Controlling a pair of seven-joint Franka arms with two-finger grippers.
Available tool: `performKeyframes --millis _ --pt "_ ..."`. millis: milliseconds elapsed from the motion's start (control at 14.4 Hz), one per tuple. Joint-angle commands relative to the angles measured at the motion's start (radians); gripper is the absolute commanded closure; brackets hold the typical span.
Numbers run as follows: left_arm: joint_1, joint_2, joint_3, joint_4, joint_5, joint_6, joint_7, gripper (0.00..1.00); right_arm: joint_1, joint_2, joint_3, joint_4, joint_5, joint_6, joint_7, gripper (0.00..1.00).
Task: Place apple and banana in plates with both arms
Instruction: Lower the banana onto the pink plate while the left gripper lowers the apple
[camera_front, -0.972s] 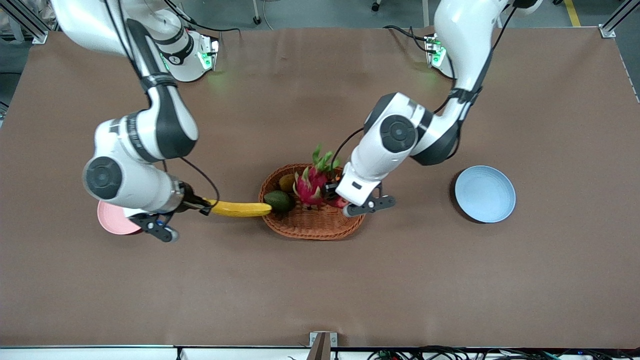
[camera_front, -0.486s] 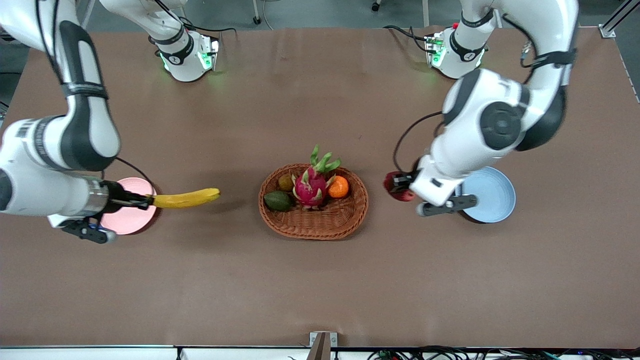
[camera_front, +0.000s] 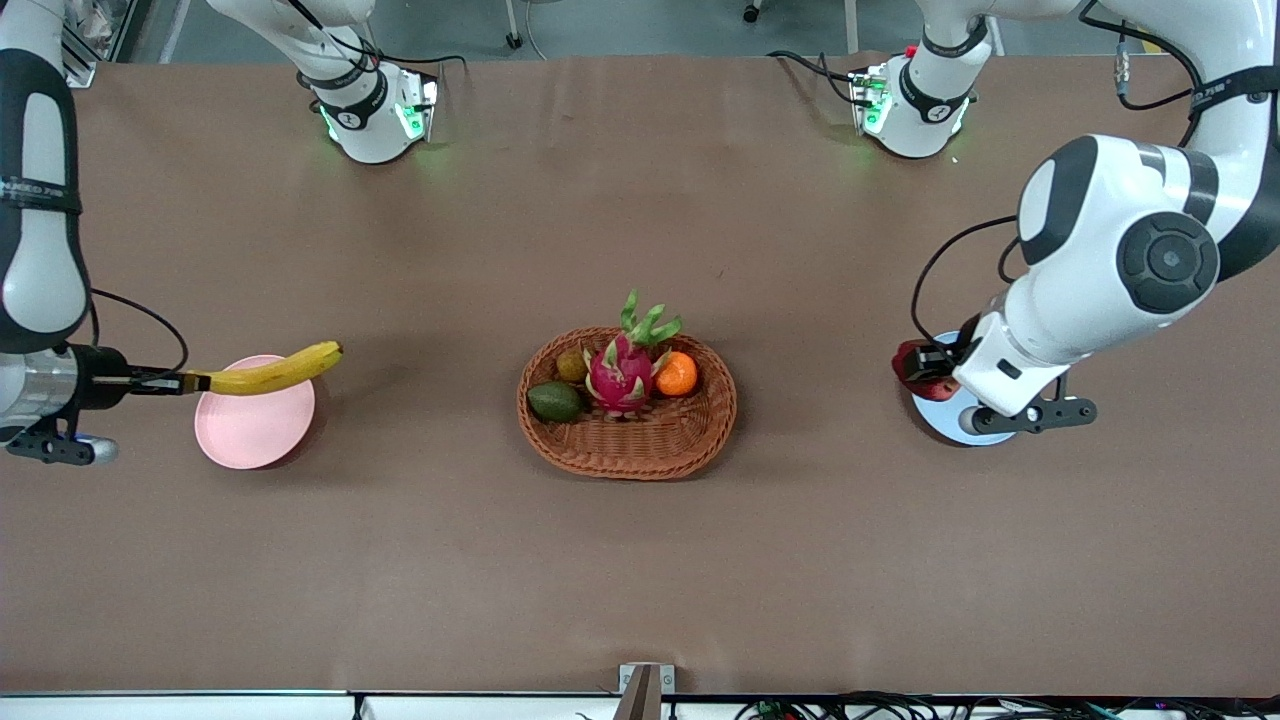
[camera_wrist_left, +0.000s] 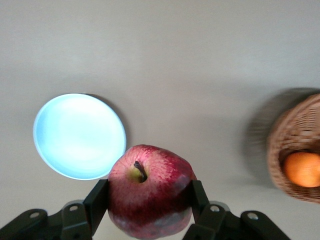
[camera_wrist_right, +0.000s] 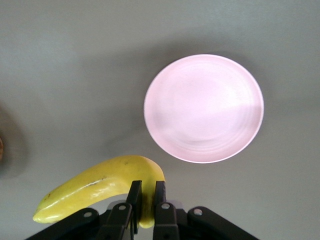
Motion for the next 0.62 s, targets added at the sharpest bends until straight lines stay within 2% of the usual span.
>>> performKeyframes --millis 0,278,556 --pt "0.035 -0.028 -0.01 -0.079 0.042 0.027 0.046 0.58 -0.065 -0.027 0.02 -0.068 -0.022 0.063 -0.106 1.0" --pt "0.065 -0.027 -0.01 -0.191 0.086 0.108 0.046 0.58 -0.142 -0.024 0.02 -0.186 -0.025 0.213 -0.234 1.0" --pt "0.165 -0.016 -0.013 -0.294 0.088 0.256 0.157 0.58 -0.176 0.025 0.021 -0.192 -0.024 0.296 -0.28 0.99"
